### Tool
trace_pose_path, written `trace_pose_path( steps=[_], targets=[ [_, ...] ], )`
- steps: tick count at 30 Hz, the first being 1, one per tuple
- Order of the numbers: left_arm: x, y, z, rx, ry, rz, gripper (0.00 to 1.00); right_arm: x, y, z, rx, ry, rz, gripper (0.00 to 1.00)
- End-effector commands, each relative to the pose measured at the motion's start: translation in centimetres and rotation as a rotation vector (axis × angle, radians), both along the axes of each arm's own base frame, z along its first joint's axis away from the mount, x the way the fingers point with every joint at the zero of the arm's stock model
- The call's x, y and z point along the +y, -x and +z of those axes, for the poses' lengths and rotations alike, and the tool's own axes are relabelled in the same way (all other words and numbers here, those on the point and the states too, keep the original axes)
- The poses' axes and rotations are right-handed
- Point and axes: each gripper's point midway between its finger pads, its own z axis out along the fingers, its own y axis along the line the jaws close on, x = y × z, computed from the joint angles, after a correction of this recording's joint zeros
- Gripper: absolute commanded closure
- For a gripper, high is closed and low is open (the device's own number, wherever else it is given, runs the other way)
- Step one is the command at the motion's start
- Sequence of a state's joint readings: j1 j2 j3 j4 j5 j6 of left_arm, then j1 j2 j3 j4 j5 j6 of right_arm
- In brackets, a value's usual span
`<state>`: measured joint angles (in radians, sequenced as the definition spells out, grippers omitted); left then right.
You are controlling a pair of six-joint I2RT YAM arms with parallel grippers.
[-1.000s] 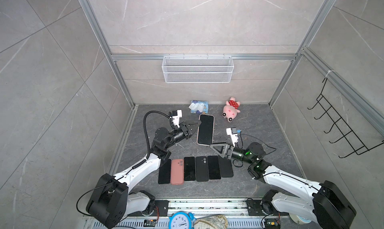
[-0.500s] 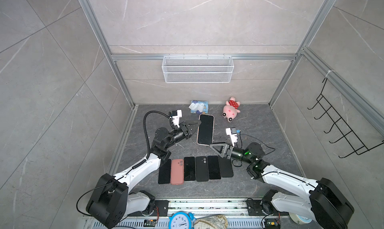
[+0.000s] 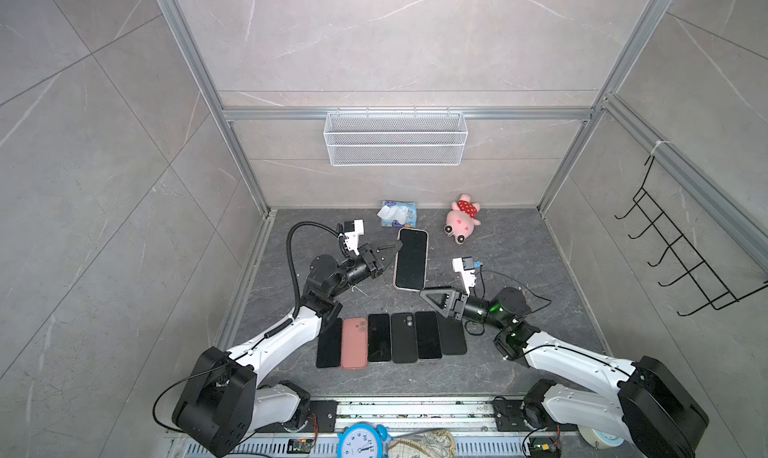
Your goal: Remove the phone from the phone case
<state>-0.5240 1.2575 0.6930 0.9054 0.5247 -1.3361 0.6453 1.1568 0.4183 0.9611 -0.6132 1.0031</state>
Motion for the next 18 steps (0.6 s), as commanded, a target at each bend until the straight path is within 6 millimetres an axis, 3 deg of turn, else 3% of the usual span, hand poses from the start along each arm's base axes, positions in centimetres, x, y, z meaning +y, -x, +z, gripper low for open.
trace_pose_path(
  steps=[1,18],
  targets=[
    [0.46,1.0,3.98,-0.108,0.087,-0.001,1.0,0.05,0.06,-0.09,0.002,-0.014,0.0,0.48],
    [0.48,0.98,4.1,-0.111,0.088,0.0,1.0,-0.15,0.14,-0.79,0.016,-0.021,-0.006,0.48]
  ],
)
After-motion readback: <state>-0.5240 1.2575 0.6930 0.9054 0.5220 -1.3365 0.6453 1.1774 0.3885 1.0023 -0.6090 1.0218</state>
